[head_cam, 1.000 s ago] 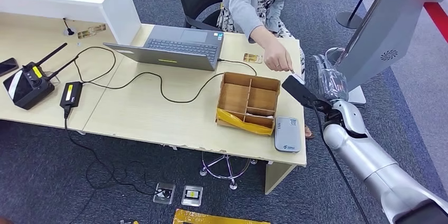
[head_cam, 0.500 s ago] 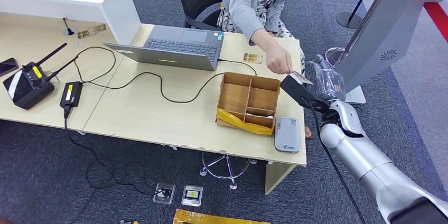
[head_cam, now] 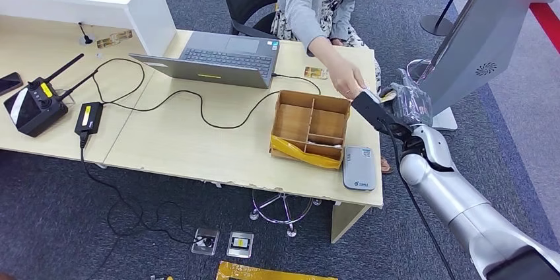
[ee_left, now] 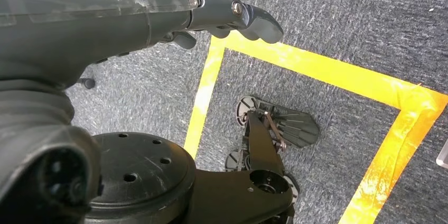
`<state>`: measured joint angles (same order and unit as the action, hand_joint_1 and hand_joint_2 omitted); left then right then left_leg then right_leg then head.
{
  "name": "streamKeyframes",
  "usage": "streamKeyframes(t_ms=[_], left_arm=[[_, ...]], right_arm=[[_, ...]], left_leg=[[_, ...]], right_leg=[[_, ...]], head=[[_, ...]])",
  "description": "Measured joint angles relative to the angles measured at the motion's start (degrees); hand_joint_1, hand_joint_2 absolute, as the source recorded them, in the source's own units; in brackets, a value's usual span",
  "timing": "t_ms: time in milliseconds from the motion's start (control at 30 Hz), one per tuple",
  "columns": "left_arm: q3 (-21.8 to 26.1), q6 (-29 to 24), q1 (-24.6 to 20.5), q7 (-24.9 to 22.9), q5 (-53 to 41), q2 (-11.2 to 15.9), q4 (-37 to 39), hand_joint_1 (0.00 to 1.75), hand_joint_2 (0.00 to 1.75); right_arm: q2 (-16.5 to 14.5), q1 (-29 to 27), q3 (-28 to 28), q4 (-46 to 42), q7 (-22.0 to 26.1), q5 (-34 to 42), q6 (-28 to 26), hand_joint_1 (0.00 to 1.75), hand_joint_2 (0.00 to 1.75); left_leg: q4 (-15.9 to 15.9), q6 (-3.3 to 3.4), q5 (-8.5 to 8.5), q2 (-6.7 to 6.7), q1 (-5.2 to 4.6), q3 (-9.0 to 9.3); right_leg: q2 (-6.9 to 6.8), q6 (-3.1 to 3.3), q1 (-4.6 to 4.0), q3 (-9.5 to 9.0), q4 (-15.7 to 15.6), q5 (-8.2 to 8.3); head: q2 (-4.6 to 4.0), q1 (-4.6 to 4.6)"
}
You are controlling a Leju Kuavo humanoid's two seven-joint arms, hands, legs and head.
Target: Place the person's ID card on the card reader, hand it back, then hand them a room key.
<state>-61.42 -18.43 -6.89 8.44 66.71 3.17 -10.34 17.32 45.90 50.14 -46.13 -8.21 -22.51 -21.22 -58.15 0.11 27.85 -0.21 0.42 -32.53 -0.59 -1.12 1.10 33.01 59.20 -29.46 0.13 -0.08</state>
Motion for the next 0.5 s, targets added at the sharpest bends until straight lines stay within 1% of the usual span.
streamKeyframes(t_ms=[333, 500], left_arm=[[0.00, 0.37, 0.00, 0.00, -0.07, 0.02, 0.00, 0.00, 0.00], [0.00, 0.19, 0.08, 0.00, 0.11, 0.02, 0.00, 0.00, 0.00]], right_arm=[[0.05, -0.19, -0.23, -0.15, -0.69, 0.36, -0.25, 1.75, 1.75], [1.43, -1.96, -1.02, -1.25, -1.62, 0.32, -0.11, 1.75, 1.75]], left_leg=[[0.00, 0.00, 0.00, 0.02, 0.00, 0.03], [0.00, 0.00, 0.00, 0.01, 0.00, 0.03]], right_leg=[[0.02, 0.00, 0.00, 0.01, -0.01, 0.00], [0.01, 0.00, 0.00, 0.01, -0.02, 0.00]], head=[[0.00, -0.01], [0.00, 0.00]])
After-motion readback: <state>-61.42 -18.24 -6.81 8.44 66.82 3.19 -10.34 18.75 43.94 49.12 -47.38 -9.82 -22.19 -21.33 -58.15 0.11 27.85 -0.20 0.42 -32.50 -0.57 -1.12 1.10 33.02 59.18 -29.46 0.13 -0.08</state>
